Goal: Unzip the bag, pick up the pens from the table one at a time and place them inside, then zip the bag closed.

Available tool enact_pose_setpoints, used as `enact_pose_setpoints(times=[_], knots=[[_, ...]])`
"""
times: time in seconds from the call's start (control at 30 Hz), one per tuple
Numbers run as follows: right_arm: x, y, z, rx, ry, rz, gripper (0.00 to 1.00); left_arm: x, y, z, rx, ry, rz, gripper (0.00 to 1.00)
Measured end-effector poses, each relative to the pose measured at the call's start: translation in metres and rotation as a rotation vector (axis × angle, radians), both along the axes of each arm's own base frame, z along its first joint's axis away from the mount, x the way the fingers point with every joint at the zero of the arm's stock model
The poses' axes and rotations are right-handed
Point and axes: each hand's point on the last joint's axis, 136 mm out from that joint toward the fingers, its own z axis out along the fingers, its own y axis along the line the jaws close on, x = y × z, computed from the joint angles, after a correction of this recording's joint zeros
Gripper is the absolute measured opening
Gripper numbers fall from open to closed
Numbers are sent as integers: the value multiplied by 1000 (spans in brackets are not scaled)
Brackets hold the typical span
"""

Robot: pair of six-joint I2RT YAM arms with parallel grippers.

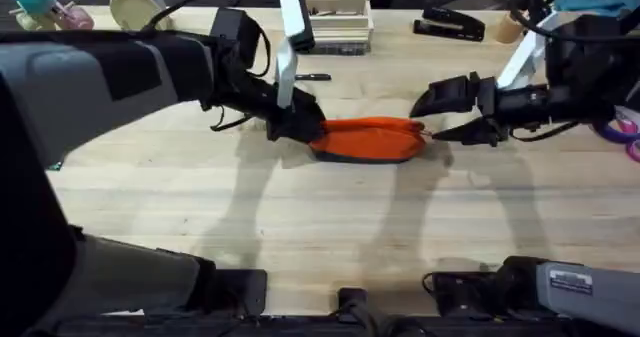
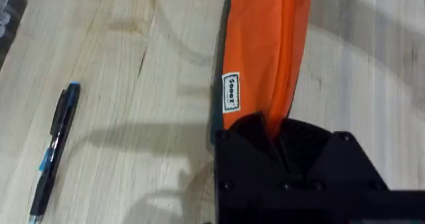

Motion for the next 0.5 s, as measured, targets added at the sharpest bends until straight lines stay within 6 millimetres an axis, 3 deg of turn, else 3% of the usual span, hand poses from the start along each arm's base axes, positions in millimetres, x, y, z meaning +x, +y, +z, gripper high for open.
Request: enact_pose_setpoints(times=[0.5], knots=[[3,14,2,-3,-41,53,996,0,0,0,0,1,0,43]])
